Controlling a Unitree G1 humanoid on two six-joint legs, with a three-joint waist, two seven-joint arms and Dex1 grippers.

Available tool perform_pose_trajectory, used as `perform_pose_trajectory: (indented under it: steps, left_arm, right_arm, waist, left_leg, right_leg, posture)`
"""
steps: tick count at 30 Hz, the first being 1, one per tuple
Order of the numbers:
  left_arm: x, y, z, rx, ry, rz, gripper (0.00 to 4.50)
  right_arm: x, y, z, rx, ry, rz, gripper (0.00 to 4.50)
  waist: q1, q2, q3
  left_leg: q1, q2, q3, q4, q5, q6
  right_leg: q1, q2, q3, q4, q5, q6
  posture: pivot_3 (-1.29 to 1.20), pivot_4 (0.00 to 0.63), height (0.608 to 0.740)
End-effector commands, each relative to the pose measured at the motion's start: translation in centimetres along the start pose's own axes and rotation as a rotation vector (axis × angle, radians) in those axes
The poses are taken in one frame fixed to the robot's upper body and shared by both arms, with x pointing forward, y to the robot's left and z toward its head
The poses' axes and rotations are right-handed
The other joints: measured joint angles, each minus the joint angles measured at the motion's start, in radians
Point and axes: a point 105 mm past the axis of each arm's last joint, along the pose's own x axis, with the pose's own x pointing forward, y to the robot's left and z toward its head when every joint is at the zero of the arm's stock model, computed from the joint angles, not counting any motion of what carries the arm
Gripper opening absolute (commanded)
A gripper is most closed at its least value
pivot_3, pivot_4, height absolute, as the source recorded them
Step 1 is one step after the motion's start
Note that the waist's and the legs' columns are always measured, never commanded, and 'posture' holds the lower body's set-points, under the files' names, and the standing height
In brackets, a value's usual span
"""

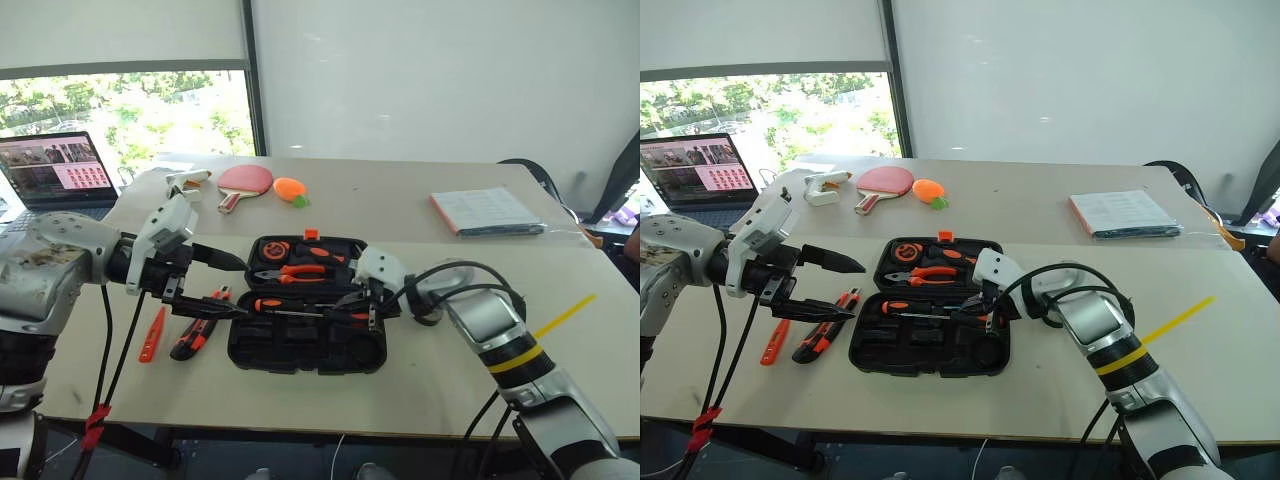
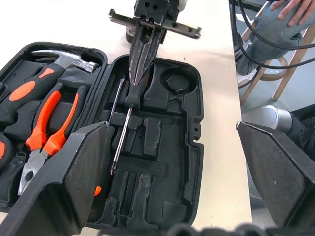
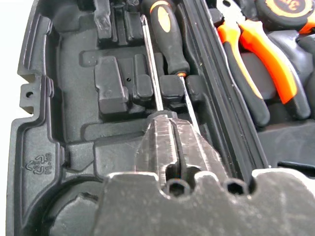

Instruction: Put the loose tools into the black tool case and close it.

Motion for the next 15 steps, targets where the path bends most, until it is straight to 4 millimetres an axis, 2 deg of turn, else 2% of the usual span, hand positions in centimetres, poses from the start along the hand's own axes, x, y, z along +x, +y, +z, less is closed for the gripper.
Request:
perform_pose_trajectory:
  steps: [1,15]
  left_arm:
    - [-0.1,-0.3,0.8,0.042,-0.003,0.002,4.50]
    - [-0.1,-0.4,0.8,0.041,-0.001,0.010,4.50]
  right_arm:
    - [0.2,0.1,0.3,-0.021,0.002,0.003,0.02]
    - [1.6,-0.4,-1.4,0.019,0.040,-0.016,0.02]
  waist:
    - [-0.001,0.000,0.000]
    - [-0.013,0.000,0.000]
  left_leg:
    - [0.000,0.000,0.000,0.000,0.000,0.000]
    - [0.002,0.000,0.000,0.000,0.001,-0.001]
  right_leg:
    - [0.000,0.000,0.000,0.000,0.000,0.000]
    - [0.001,0.000,0.000,0.002,0.000,0.000]
  posture:
    - [0.00,0.150,0.737]
    - [0.00,0.150,0.737]
